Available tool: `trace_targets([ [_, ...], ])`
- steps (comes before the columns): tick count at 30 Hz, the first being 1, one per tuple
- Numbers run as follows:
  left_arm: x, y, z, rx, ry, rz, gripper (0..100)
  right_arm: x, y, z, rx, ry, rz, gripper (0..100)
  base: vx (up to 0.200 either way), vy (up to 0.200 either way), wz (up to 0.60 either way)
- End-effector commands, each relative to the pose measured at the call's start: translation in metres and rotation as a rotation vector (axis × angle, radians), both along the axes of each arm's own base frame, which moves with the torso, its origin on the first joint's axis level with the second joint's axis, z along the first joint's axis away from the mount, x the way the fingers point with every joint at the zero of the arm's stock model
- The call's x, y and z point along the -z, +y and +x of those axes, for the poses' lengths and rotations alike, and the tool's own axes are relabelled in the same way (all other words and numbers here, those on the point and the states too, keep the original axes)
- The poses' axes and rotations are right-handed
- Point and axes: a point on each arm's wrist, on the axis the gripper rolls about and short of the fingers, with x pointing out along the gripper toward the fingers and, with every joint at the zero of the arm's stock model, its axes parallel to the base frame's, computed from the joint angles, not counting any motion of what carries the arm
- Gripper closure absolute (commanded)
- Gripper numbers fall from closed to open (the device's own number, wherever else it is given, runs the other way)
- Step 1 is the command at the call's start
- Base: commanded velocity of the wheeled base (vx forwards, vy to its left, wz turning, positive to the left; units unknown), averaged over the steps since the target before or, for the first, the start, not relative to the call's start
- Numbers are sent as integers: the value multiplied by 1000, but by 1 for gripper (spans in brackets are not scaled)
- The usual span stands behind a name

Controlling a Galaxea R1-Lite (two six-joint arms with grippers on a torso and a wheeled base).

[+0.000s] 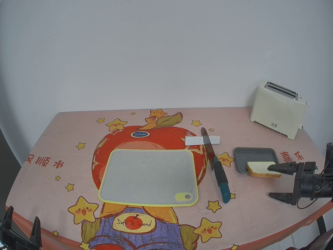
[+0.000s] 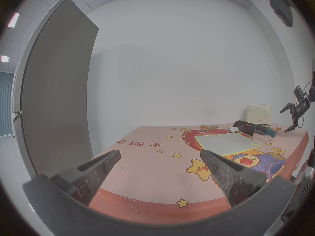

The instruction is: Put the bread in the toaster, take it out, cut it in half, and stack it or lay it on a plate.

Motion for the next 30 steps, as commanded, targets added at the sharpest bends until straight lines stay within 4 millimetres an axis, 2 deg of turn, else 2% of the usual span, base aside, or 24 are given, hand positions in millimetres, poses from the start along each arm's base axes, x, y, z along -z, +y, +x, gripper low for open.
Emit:
trace_targets([
  [1,5,0,1,1,9,0,0,10,0,4,11,67,7,0,0,0,0],
  [7,5,0,1,1,9,0,0,3,-5,16,121,40,121,0,0,0,0],
  [13,5,0,1,-1,9,0,0,2,-5,28,157,29,184,0,0,0,0],
  [22,5,0,1,1,9,0,0,12,-5,44,169,45,191,0,0,0,0],
  [30,5,0,1,1,9,0,0,14,-5,48,169,48,191,0,0,0,0],
])
